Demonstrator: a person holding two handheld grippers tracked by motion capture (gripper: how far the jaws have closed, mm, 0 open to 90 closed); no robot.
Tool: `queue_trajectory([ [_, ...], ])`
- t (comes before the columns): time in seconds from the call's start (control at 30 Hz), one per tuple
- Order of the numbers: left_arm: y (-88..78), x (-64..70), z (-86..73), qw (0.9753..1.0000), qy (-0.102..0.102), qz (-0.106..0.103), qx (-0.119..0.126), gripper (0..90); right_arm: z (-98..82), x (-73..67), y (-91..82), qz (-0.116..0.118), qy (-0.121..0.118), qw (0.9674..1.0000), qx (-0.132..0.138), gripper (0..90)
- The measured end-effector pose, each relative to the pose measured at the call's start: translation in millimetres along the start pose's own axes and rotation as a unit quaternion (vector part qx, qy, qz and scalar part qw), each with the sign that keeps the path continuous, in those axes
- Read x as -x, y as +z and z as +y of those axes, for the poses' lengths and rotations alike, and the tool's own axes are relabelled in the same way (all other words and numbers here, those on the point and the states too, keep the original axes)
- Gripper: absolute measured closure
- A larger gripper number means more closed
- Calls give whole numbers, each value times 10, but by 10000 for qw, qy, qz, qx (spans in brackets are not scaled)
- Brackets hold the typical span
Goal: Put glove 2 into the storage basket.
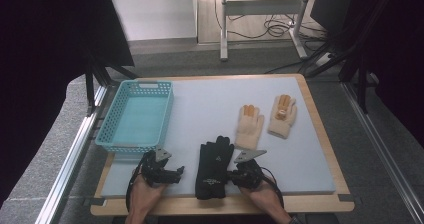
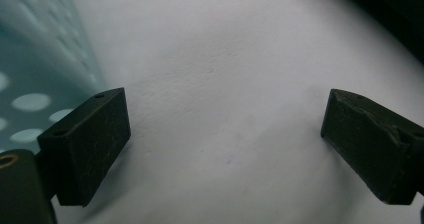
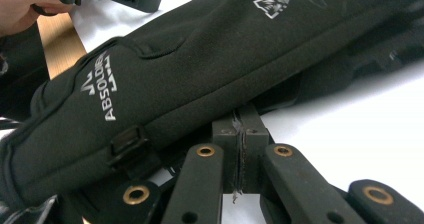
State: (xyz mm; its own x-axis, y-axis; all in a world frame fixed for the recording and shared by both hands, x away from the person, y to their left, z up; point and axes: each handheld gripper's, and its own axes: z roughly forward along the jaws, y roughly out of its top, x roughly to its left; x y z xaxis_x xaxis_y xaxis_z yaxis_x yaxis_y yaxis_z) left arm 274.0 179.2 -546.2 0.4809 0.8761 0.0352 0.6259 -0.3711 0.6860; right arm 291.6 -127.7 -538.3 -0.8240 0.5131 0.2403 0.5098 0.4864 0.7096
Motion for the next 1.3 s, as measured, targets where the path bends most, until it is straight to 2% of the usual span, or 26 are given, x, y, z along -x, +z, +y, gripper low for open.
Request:
queue_trajectory([
  [0.1, -20, -36, -20, 9999, 1, 131, 11, 56, 85, -51, 131, 0, -88, 10000, 26, 872],
  [0.23, -31, -68, -36, 9999, -25, 157, 1, 54, 148, -80, 223, -19, -124, 9999, 60, 870],
  [0.33, -23, -123, -62, 9999, -102, 52, -7, 40, 213, -109, 316, -65, -241, 9996, 96, 862],
  [0.43, -9, -168, -96, 9997, -197, -105, 66, 32, 206, -115, 290, -42, -303, 9995, 62, 833],
  [0.57, -8, -177, -116, 9996, -193, -141, 128, 31, 170, -88, 191, -127, -373, 9992, 91, 796],
  [0.63, -7, -179, -123, 9995, -214, -148, 150, 31, 146, -40, 104, -224, -363, 9990, 143, 757],
  [0.67, -7, -181, -128, 9995, -223, -153, 160, 33, 121, 15, 22, -420, -404, 9982, 153, 717],
  [0.7, -3, -188, -133, 9992, -304, -208, 159, 33, 121, 15, 22, -420, -404, 9982, 153, 717],
  [0.87, -1, -188, -162, 9989, -323, -213, 266, 37, 14, 261, -236, -899, -296, 9952, 228, 614],
  [0.93, -1, -187, -169, 9988, -326, -208, 297, 38, -76, 435, -405, -1250, -232, 9916, 255, 540],
  [0.97, -1, -187, -171, 9988, -330, -210, 301, 38, -76, 435, -405, -1250, -232, 9916, 255, 540],
  [1.0, 1, -193, -173, 9986, -358, -231, 308, 37, -133, 538, -503, -1442, -177, 9891, 231, 488],
  [1.07, 1, -194, -173, 9986, -362, -237, 307, 37, -155, 577, -535, -1489, -147, 9885, 226, 463],
  [1.27, 1, -197, -163, 9987, -366, -249, 263, 36, -299, 854, -774, -1934, 106, 9807, 271, 337],
  [1.3, 1, -197, -161, 9987, -370, -251, 252, 36, -321, 898, -807, -2033, 145, 9785, 304, 320],
])
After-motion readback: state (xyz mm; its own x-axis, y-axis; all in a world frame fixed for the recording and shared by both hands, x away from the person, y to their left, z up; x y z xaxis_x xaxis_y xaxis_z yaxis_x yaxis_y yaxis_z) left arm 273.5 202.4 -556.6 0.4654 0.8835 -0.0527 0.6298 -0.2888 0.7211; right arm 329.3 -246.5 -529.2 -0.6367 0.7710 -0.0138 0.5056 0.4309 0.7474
